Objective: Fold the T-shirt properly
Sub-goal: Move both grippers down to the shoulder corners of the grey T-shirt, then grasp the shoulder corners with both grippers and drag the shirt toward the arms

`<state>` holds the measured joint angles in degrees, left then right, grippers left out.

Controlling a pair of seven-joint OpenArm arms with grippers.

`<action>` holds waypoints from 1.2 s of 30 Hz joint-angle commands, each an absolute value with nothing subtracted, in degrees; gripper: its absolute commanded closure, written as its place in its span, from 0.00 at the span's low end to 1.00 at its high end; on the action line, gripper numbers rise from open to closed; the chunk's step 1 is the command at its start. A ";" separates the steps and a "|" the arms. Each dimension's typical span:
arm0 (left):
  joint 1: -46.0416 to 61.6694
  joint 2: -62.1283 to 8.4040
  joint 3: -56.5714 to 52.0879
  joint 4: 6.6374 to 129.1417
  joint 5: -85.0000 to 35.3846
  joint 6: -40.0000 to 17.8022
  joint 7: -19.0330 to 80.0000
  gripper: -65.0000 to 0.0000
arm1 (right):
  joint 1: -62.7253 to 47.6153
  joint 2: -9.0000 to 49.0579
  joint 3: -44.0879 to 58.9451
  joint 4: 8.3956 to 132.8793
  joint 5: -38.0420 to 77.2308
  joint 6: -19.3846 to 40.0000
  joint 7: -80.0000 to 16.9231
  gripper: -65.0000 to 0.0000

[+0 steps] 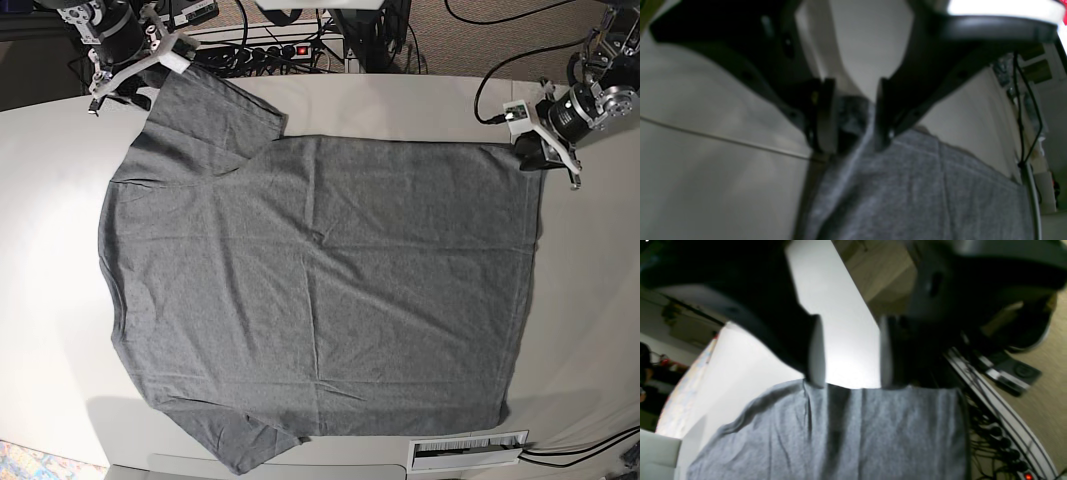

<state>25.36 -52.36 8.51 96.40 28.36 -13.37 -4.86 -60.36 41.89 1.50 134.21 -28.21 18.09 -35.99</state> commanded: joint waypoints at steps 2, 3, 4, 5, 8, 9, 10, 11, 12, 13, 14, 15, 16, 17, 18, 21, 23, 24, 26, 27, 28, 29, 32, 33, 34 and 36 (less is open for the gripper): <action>25.08 -53.34 8.14 96.12 28.21 -14.06 -4.97 0.83 | -60.82 42.39 1.83 135.00 -27.88 18.26 -35.68 0.55; 24.86 -53.32 8.14 95.81 28.23 -14.90 -4.97 0.86 | -60.80 42.39 1.83 135.00 -27.88 18.68 -35.66 0.55; 24.71 -53.30 8.14 95.55 28.21 -15.75 -4.95 0.89 | -60.82 42.37 1.83 135.00 -27.86 19.03 -35.59 0.55; 24.69 -53.32 8.14 95.42 28.23 -16.25 -4.95 0.91 | -60.82 42.37 1.83 135.00 -27.88 19.35 -35.59 0.55; 24.75 -53.32 8.14 95.39 28.21 -16.60 -4.25 1.00 | -60.82 42.39 1.83 135.00 -27.86 19.70 -34.96 0.55; 24.77 -53.32 8.14 95.42 28.21 -16.60 -4.25 1.00 | -60.80 42.39 1.83 135.00 -27.86 19.70 -34.54 0.55; 24.86 -53.30 8.14 95.44 28.12 -16.60 -4.25 1.00 | -60.82 42.37 1.83 135.00 -27.86 19.68 -34.20 0.55; 25.19 -53.30 8.14 95.70 27.57 -16.62 -4.25 1.00 | -60.82 42.37 1.83 135.00 -27.70 19.70 -34.06 0.55; 25.78 -53.32 8.14 96.23 26.63 -16.58 -4.05 1.00 | -60.80 42.37 1.83 135.00 -26.65 19.70 -34.33 0.55; 26.52 -53.30 8.14 96.97 26.28 -16.60 -3.90 1.00 | -60.80 42.37 1.83 135.00 -25.15 19.73 -34.83 0.55; 27.35 -53.30 8.14 97.82 26.30 -16.60 -3.90 1.00 | -60.80 42.37 1.83 135.00 -23.35 19.79 -35.16 0.55; 28.08 -53.30 8.14 98.56 26.30 -16.58 -3.90 1.00 | -60.80 42.37 1.83 135.00 -22.02 20.23 -35.29 0.55; 28.64 -53.30 8.14 99.09 26.33 -16.58 -3.90 1.00 | -60.80 42.37 1.83 135.00 -21.26 20.84 -35.16 0.55; 29.04 -53.28 8.14 99.46 26.30 -16.58 -3.92 1.00 | -60.80 42.37 1.83 135.00 -20.71 21.67 -34.65 0.55; 29.39 -53.21 8.14 99.66 26.33 -16.58 -3.92 1.00 | -60.77 42.37 1.83 135.00 -20.25 22.31 -33.91 0.55; 29.52 -52.01 8.14 99.66 26.33 -16.60 -3.90 1.00 | -60.36 42.37 1.83 135.00 -18.02 24.29 -31.24 0.55; 29.52 -50.61 8.14 99.68 26.33 -16.58 -3.99 1.00 | -58.74 42.33 1.83 134.80 -17.41 24.40 -30.37 0.55; 29.52 -49.93 8.14 99.66 26.30 -16.60 -3.99 1.00 | -57.63 42.19 1.83 133.43 -17.41 24.40 -30.26 0.55; 29.52 -48.64 8.14 99.66 26.33 -16.60 -3.99 1.00 | -55.22 41.39 1.83 131.09 -17.34 24.45 -29.87 0.55; 29.52 -48.25 8.14 99.66 26.33 -16.60 -4.14 1.00 | -54.28 41.08 1.80 130.23 -17.17 24.60 -29.52 0.55; 29.52 -48.01 8.14 99.66 26.33 -16.56 -4.21 1.00 | -53.43 40.75 1.80 129.56 -16.45 24.88 -29.50 0.55; 29.52 -47.92 8.14 99.66 26.33 -16.58 -4.16 1.00 | -52.62 40.58 1.80 128.90 -15.38 25.71 -29.52 0.55; 29.52 -47.97 8.14 99.66 27.24 -16.58 -4.12 1.00 | -50.30 40.62 1.13 126.10 -13.52 26.85 -29.54 0.55; 29.52 -47.97 8.14 99.66 27.42 -16.58 -4.12 1.00 | -49.43 40.62 0.62 124.99 -13.52 26.83 -29.56 0.55; 29.52 -47.97 8.14 99.66 27.40 -16.58 -4.12 1.00 | -48.60 40.62 -0.03 123.94 -13.52 26.83 -29.56 0.55; 29.52 -47.97 8.14 99.66 27.40 -16.58 -4.10 1.00 | -47.20 40.62 -1.80 122.34 -13.52 26.83 -29.78 0.55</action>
